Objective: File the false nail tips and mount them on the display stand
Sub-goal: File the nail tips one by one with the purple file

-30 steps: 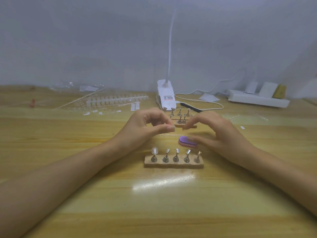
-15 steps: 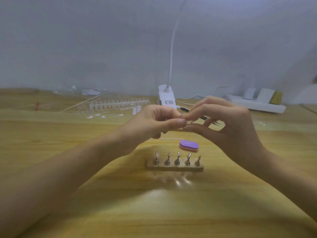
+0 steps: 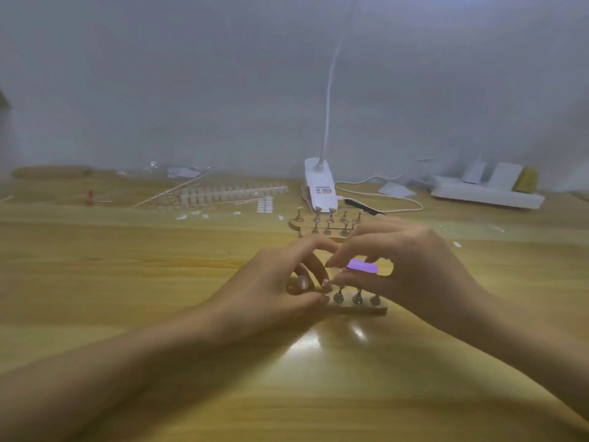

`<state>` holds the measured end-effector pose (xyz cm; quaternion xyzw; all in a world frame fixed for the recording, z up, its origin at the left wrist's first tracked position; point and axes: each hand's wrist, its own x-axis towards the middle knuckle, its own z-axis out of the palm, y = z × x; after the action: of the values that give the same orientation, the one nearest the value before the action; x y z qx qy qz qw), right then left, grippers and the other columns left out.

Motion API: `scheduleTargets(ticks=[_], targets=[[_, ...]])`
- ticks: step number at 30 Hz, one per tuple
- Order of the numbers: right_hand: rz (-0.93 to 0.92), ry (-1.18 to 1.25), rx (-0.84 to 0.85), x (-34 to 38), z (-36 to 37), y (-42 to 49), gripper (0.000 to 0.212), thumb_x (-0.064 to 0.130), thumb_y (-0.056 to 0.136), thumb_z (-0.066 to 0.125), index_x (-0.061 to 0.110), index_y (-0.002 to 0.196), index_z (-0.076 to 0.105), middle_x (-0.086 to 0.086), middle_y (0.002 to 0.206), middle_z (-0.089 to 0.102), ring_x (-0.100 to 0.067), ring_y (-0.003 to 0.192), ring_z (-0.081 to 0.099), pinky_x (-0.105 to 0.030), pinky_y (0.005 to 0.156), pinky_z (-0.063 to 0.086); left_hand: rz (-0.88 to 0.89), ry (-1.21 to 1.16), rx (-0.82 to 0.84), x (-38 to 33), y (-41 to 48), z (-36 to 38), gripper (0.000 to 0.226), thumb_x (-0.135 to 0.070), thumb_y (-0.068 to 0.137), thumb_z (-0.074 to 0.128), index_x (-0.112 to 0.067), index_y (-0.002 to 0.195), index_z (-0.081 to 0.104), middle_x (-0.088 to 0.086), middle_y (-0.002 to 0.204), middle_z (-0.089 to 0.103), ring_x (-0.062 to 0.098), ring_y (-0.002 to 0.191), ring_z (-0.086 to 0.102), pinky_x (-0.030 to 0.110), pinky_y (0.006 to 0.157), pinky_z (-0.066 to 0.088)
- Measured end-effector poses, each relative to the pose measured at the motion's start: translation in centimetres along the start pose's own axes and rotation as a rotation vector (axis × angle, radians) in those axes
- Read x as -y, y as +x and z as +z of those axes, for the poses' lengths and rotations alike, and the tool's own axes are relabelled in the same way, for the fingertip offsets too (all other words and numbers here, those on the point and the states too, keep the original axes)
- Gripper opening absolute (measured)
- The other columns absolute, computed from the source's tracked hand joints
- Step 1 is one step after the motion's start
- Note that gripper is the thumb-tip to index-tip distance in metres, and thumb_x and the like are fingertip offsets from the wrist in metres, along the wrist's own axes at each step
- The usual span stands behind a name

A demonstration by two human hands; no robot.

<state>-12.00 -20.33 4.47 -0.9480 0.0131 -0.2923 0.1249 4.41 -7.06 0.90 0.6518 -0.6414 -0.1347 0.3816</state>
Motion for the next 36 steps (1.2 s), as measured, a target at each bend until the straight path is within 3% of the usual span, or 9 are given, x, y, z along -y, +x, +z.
scheduleTargets(ticks=[3, 11, 17, 21, 25, 30, 33, 36], targets=[[0.003, 0.003, 0.028, -0.1, 0.9, -0.2, 0.012, 0.030, 0.078, 0.083, 0.021, 0.084, 0.079, 0.009, 0.081, 0.068, -0.017, 0.075, 0.060, -0.042, 0.060, 0.053, -0.024, -0.100, -0.068, 0.0, -0.2, 0.4, 0.051, -0.018, 0.080, 0.079, -0.042, 0.118, 0.055, -0.017, 0.083, 0.066, 0.007, 0.077, 0.060, 0.008, 0.062, 0.040], [0.030, -0.061, -0.032, 0.1, 2.1, -0.5, 0.011, 0.032, 0.073, 0.086, 0.029, 0.079, 0.078, 0.016, 0.077, 0.068, -0.013, 0.075, 0.054, -0.030, 0.054, 0.049, -0.078, -0.262, -0.136, 0.0, -0.2, 1.0, 0.044, -0.006, 0.080, 0.078, -0.026, 0.112, 0.054, -0.002, 0.070, 0.060, -0.002, 0.063, 0.055, 0.008, 0.061, 0.040], [0.095, -0.047, -0.016, 0.2, 2.3, -0.6, 0.010, 0.033, 0.073, 0.086, 0.031, 0.080, 0.078, 0.022, 0.075, 0.065, -0.007, 0.078, 0.049, -0.030, 0.055, 0.047, -0.109, -0.304, -0.118, 0.0, -0.2, 1.0, 0.044, -0.003, 0.080, 0.077, -0.023, 0.111, 0.053, -0.009, 0.065, 0.057, -0.003, 0.057, 0.054, 0.005, 0.060, 0.039], [0.124, -0.019, -0.013, 0.4, 2.4, -0.5, 0.010, 0.033, 0.072, 0.085, 0.029, 0.079, 0.079, 0.017, 0.075, 0.069, -0.013, 0.080, 0.055, -0.037, 0.059, 0.052, -0.116, -0.318, -0.123, 0.0, -0.2, 1.0, 0.044, -0.004, 0.080, 0.078, -0.022, 0.112, 0.053, -0.009, 0.064, 0.055, -0.003, 0.056, 0.053, 0.006, 0.059, 0.039], [0.119, -0.009, -0.010, 0.5, 2.4, -0.4, 0.010, 0.030, 0.071, 0.086, 0.027, 0.078, 0.079, 0.017, 0.075, 0.069, -0.013, 0.079, 0.054, -0.032, 0.059, 0.051, -0.120, -0.318, -0.121, -0.1, -0.2, 1.0, 0.046, -0.003, 0.080, 0.077, -0.023, 0.114, 0.053, -0.011, 0.063, 0.055, -0.004, 0.055, 0.053, 0.004, 0.058, 0.038], [0.105, -0.063, -0.033, 0.6, 2.6, -0.4, 0.011, 0.029, 0.071, 0.087, 0.025, 0.076, 0.077, 0.016, 0.075, 0.067, -0.012, 0.079, 0.051, -0.039, 0.058, 0.053, -0.126, -0.309, -0.122, 0.0, -0.2, 0.9, 0.051, 0.001, 0.079, 0.074, -0.024, 0.119, 0.053, -0.012, 0.062, 0.055, -0.004, 0.056, 0.054, 0.004, 0.060, 0.039], [0.044, -0.127, -0.044, 0.7, 2.8, -0.3, 0.014, 0.025, 0.068, 0.089, 0.023, 0.074, 0.077, 0.014, 0.073, 0.068, -0.018, 0.077, 0.055, -0.035, 0.063, 0.050, -0.129, -0.296, -0.122, -0.1, -0.2, 0.9, 0.053, 0.002, 0.080, 0.074, -0.025, 0.121, 0.053, -0.013, 0.062, 0.054, -0.005, 0.056, 0.054, 0.004, 0.061, 0.039], [0.197, 0.143, -0.020, 0.3, 2.6, -0.3, 0.008, 0.037, 0.075, 0.079, 0.029, 0.077, 0.079, 0.012, 0.076, 0.070, -0.014, 0.087, 0.054, -0.023, 0.075, 0.044, -0.126, -0.311, -0.117, -0.2, -0.3, 0.9, 0.053, -0.002, 0.080, 0.076, -0.026, 0.121, 0.052, -0.012, 0.063, 0.055, -0.004, 0.056, 0.055, 0.004, 0.061, 0.039]])
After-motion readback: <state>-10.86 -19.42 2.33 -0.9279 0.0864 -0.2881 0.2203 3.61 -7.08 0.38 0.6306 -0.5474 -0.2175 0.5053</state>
